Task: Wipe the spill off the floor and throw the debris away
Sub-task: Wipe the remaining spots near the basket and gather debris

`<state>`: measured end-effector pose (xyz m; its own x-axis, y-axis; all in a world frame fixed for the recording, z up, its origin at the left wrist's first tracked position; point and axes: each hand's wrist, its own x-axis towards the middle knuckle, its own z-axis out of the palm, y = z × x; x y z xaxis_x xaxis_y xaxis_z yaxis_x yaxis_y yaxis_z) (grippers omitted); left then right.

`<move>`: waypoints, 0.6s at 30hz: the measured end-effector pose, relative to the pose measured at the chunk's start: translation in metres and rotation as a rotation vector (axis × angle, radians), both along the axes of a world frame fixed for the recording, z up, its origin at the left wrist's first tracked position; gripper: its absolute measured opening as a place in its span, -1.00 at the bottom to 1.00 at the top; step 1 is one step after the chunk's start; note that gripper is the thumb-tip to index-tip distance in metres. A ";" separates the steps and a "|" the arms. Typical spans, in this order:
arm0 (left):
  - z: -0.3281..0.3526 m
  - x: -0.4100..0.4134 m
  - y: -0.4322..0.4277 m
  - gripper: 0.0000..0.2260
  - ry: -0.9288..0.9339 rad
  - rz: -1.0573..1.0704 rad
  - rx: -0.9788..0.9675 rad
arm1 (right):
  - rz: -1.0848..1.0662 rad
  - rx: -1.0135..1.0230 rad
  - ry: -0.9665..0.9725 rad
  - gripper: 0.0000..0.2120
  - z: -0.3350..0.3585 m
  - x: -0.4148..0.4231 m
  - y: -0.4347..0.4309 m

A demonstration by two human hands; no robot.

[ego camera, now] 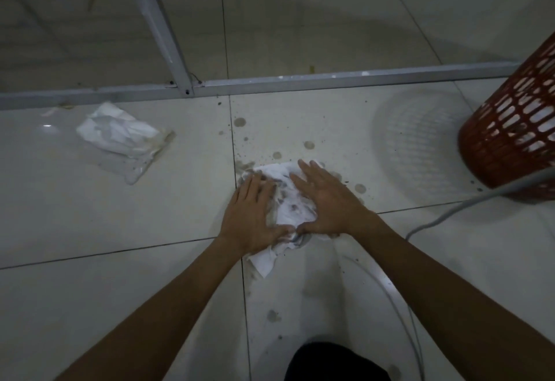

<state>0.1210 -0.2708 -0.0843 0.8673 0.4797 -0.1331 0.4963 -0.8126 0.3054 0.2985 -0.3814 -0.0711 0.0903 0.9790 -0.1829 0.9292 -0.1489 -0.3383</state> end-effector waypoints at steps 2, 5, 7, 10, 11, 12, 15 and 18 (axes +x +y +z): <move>-0.003 0.008 0.008 0.16 0.069 0.013 -0.053 | -0.004 -0.061 0.015 0.14 0.001 0.006 0.008; -0.009 0.017 0.011 0.19 0.156 -0.012 -0.107 | -0.011 -0.150 0.052 0.13 -0.006 0.007 0.009; -0.013 0.015 0.007 0.16 0.162 -0.030 -0.083 | 0.004 -0.132 0.032 0.04 -0.012 0.003 0.003; -0.015 0.008 -0.002 0.02 0.093 -0.030 -0.072 | 0.002 -0.078 0.051 -0.14 -0.014 -0.006 -0.008; -0.015 0.005 -0.005 -0.03 0.078 -0.032 -0.065 | 0.001 -0.070 0.059 -0.18 -0.014 -0.009 -0.011; -0.014 0.003 -0.009 -0.08 0.076 -0.032 -0.059 | 0.000 -0.067 0.063 -0.23 -0.015 -0.011 -0.014; -0.012 -0.002 -0.019 -0.18 0.093 -0.026 -0.051 | -0.012 -0.055 0.072 -0.34 -0.014 -0.021 -0.021; -0.012 -0.007 -0.029 -0.28 0.084 -0.024 -0.056 | -0.022 0.010 0.091 -0.43 -0.014 -0.030 -0.029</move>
<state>0.1136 -0.3001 -0.0959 0.8633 0.4483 -0.2318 0.5023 -0.8075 0.3091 0.2685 -0.4101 -0.0850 0.0951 0.9787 -0.1817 0.8913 -0.1650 -0.4223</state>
